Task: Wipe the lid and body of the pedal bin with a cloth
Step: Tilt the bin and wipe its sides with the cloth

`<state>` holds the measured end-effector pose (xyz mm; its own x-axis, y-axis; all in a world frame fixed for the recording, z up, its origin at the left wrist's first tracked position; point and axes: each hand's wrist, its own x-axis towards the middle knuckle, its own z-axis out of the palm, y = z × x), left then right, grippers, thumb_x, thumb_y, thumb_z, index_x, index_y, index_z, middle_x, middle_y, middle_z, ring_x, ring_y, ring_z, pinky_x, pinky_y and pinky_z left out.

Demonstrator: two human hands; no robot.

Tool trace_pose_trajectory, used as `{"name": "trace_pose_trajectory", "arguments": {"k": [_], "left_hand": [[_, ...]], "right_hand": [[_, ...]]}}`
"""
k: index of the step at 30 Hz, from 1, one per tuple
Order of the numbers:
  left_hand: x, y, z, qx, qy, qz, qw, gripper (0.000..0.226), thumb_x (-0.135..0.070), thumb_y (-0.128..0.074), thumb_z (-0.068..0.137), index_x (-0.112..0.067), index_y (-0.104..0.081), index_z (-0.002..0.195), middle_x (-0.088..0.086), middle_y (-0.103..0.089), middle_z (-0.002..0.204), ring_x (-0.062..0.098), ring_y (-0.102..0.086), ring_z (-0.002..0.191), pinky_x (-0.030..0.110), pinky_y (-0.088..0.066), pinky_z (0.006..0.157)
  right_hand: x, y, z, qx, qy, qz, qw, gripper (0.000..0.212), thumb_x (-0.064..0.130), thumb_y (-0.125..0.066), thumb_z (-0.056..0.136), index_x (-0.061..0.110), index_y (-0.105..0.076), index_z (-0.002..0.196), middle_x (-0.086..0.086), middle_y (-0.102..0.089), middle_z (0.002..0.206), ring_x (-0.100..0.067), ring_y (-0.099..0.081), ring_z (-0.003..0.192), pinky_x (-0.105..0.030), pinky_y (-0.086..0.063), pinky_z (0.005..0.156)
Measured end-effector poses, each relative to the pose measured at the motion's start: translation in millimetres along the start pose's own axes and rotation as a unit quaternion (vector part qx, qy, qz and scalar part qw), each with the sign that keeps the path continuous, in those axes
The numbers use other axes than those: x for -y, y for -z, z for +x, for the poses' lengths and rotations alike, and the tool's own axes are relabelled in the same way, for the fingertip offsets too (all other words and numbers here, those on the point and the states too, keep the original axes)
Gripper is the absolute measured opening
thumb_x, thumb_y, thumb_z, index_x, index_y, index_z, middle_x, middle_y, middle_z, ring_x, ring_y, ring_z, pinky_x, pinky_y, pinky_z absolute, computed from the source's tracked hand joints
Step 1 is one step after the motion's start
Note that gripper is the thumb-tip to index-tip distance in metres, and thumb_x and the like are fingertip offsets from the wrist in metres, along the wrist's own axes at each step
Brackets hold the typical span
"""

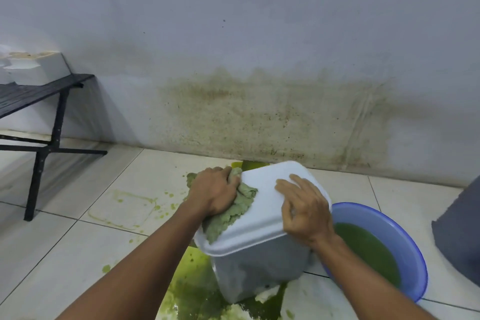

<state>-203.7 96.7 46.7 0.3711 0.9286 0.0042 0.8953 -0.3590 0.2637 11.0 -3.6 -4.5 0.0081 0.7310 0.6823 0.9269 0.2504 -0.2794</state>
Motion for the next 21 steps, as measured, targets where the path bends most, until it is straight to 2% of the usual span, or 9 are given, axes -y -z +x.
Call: {"name": "trace_pose_trajectory", "arguments": {"k": [5,7,9,11,13,15,17,19,21], "left_hand": [[-7,-8,-10,-0.03,-0.018,-0.042,0.999,0.048,-0.045,-0.032,0.107,-0.012,-0.047,0.138,0.01,-0.055,0.133,0.032,-0.051,0.123,0.041,-0.038,0.104],[-10,-13,-11,-0.045,-0.028,-0.027,0.998,0.054,-0.047,-0.03,0.106,-0.011,-0.04,0.145,0.008,-0.048,0.145,0.03,-0.044,0.131,0.041,-0.033,0.111],[-14,-19,-13,-0.039,-0.027,-0.024,0.999,0.065,-0.049,-0.025,0.107,-0.012,-0.023,0.161,0.006,-0.022,0.168,0.027,-0.021,0.153,0.043,-0.019,0.124],[-17,-24,-10,-0.046,-0.012,-0.048,0.998,0.065,-0.047,-0.025,0.107,-0.013,-0.019,0.163,0.004,-0.013,0.171,0.023,-0.01,0.157,0.044,-0.012,0.127],[-18,-22,-3,-0.064,0.014,-0.076,0.995,0.058,-0.042,-0.029,0.106,-0.011,-0.035,0.156,0.009,-0.032,0.164,0.028,-0.03,0.149,0.045,-0.026,0.121],[-18,-17,2,-0.083,0.058,-0.125,0.987,0.043,-0.034,-0.036,0.106,-0.008,-0.049,0.137,0.013,-0.054,0.141,0.034,-0.051,0.127,0.042,-0.04,0.101],[-19,-11,1,-0.089,0.089,-0.17,0.977,0.036,-0.029,-0.041,0.106,-0.01,-0.054,0.132,0.01,-0.06,0.13,0.035,-0.057,0.118,0.038,-0.039,0.088],[-16,-9,-4,-0.097,0.093,-0.198,0.971,0.04,-0.027,-0.044,0.105,-0.012,-0.056,0.141,0.007,-0.061,0.139,0.034,-0.057,0.125,0.037,-0.042,0.096],[-14,-9,-12,-0.113,0.095,-0.225,0.963,0.044,-0.025,-0.048,0.103,-0.013,-0.055,0.145,0.006,-0.056,0.148,0.031,-0.054,0.133,0.036,-0.04,0.109]], "right_hand": [[-37,-17,51,0.229,-0.157,0.033,0.96,0.057,0.012,-0.042,0.089,0.032,-0.05,0.143,-0.001,-0.033,0.16,-0.025,-0.023,0.15,-0.046,-0.033,0.115],[-40,-28,75,0.287,-0.152,-0.016,0.946,0.073,-0.001,-0.044,0.085,0.034,-0.04,0.149,0.003,-0.022,0.164,-0.022,-0.011,0.153,-0.042,-0.018,0.121],[-41,-39,91,0.298,-0.14,-0.055,0.943,0.078,-0.002,-0.047,0.086,0.036,-0.033,0.152,0.003,-0.019,0.165,-0.021,-0.008,0.153,-0.043,-0.01,0.122],[-36,-40,95,0.29,-0.174,-0.047,0.94,0.071,0.002,-0.049,0.089,0.031,-0.036,0.152,0.0,-0.022,0.164,-0.021,-0.012,0.153,-0.043,-0.016,0.121],[-14,-36,77,0.22,-0.219,0.048,0.949,0.053,0.01,-0.049,0.093,0.023,-0.051,0.144,0.0,-0.036,0.159,-0.019,-0.024,0.149,-0.038,-0.026,0.119],[26,-26,47,0.175,-0.172,0.123,0.962,0.048,0.029,-0.054,0.09,0.021,-0.058,0.137,0.002,-0.044,0.153,-0.019,-0.03,0.147,-0.039,-0.026,0.12],[59,-16,17,0.201,-0.1,0.135,0.965,0.07,0.047,-0.058,0.081,0.018,-0.05,0.144,0.003,-0.037,0.157,-0.019,-0.02,0.151,-0.046,-0.014,0.124],[70,-15,-2,0.232,-0.042,0.083,0.968,0.096,0.061,-0.058,0.076,0.014,-0.031,0.154,0.002,-0.021,0.164,-0.02,-0.004,0.154,-0.051,-0.004,0.123],[71,-15,-4,0.243,-0.017,0.013,0.97,0.108,0.064,-0.059,0.071,0.013,-0.019,0.158,-0.003,-0.017,0.165,-0.025,-0.003,0.154,-0.059,-0.011,0.121]]}}
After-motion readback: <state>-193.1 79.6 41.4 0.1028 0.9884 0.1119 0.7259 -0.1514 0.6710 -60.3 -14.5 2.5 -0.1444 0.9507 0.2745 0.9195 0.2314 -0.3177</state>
